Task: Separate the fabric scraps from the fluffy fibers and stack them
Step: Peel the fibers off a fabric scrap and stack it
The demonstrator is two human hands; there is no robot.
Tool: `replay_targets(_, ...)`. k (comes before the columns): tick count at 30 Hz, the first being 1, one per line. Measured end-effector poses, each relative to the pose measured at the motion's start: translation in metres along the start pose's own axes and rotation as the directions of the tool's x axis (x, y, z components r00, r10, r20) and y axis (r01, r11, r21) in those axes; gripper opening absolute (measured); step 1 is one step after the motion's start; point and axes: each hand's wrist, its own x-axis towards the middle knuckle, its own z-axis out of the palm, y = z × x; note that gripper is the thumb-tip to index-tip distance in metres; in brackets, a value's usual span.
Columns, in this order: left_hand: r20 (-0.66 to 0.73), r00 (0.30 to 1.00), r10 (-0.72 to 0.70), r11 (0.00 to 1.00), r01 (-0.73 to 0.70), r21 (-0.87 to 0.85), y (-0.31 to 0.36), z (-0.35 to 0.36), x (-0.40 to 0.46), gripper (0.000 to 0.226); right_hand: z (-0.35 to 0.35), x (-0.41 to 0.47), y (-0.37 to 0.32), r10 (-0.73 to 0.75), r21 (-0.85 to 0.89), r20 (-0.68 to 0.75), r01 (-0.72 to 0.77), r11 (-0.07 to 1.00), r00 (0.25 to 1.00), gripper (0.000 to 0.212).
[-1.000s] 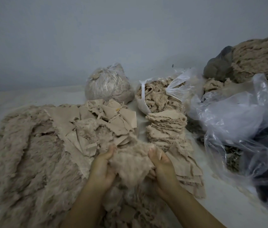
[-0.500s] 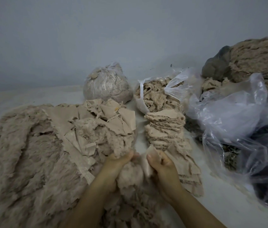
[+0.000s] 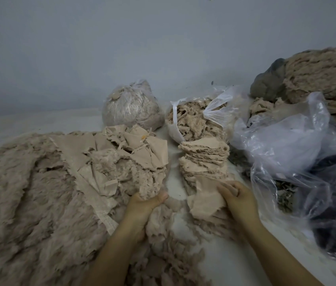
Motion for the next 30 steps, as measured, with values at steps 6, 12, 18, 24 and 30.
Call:
replay_targets(6,-0.03,0.999,0.017,1.0,-0.016,0.017,-0.009,0.003,0.004,0.03,-0.013,-0.003,0.01,-0.1,-0.433,-0.068,0.061,0.899,0.993,0.033)
replay_targets(12,0.077,0.997,-0.007,0.982,0.021,-0.188,-0.002,0.016,-0.001,0.023,0.032,-0.047,-0.031,-0.053,0.116,0.348,0.013,0.993,0.936,0.011)
replay_targets(18,0.088,0.995,0.04,0.996,-0.032,-0.086,0.003,0.012,-0.008,0.017,0.061,-0.063,-0.04,0.116,0.333,0.643,-0.412,0.848,0.757,0.048)
replay_targets(24,0.055,0.994,0.091,0.991,-0.085,-0.107,0.004,0.01,-0.007,0.026,0.061,-0.058,-0.044,0.092,0.389,0.808,-0.645,0.658,0.582,0.044)
replay_targets(30,-0.108,0.976,0.188,0.979,-0.196,-0.059,-0.001,0.011,-0.002,0.034,0.061,-0.059,-0.04,0.137,0.452,0.555,-0.436,0.778,0.821,0.023)
